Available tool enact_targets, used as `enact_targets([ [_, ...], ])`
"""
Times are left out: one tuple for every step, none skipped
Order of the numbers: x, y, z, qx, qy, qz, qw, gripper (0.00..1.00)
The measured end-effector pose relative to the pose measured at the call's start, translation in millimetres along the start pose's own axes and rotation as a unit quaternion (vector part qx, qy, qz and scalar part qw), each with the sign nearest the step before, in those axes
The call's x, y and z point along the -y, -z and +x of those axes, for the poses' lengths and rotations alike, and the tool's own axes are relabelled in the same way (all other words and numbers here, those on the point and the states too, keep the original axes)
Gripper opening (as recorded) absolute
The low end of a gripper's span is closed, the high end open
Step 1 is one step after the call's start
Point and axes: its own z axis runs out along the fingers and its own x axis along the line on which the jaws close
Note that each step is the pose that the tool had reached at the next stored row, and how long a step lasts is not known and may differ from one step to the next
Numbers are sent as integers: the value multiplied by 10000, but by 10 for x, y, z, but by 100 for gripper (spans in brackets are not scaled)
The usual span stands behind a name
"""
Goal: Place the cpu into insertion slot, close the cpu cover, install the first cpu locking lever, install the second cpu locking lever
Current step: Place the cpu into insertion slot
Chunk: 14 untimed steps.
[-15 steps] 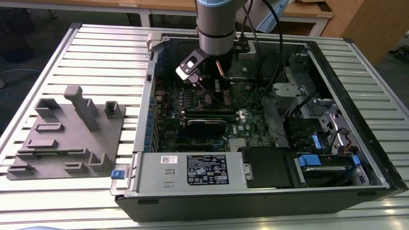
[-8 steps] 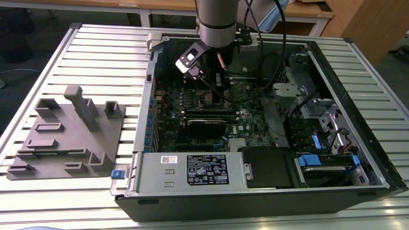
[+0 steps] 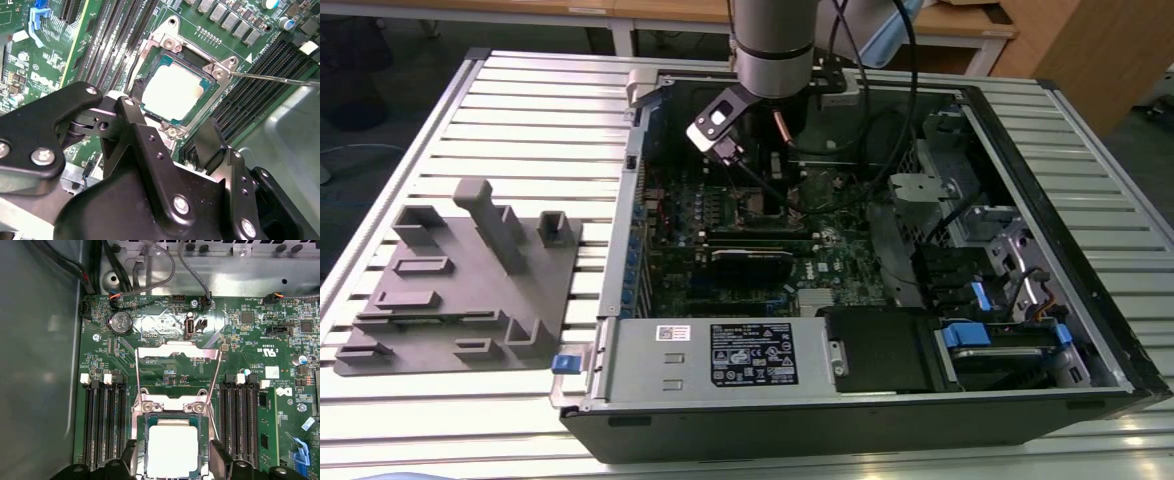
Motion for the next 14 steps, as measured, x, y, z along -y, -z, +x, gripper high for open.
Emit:
enact_targets([
  [0, 1, 0, 0, 0, 0, 10000, 66],
  [0, 1, 0, 0, 0, 0, 10000, 66],
  [0, 2, 0, 0, 0, 0, 10000, 60],
  [0, 3, 0, 0, 0, 0, 10000, 53],
  [0, 4, 0, 0, 0, 0, 10000, 53],
  [0, 4, 0, 0, 0, 0, 10000, 47],
  [0, 5, 0, 0, 0, 0, 10000, 41],
  [0, 6, 0, 0, 0, 0, 10000, 35],
  [-1, 6, 0, 0, 0, 0, 10000, 35],
  [-1, 7, 0, 0, 0, 0, 10000, 29],
  [-1, 8, 0, 0, 0, 0, 10000, 29],
  [-1, 8, 0, 0, 0, 0, 10000, 24],
  [-1, 9, 0, 0, 0, 0, 10000, 18],
  [-1, 10, 0, 0, 0, 0, 10000, 18],
])
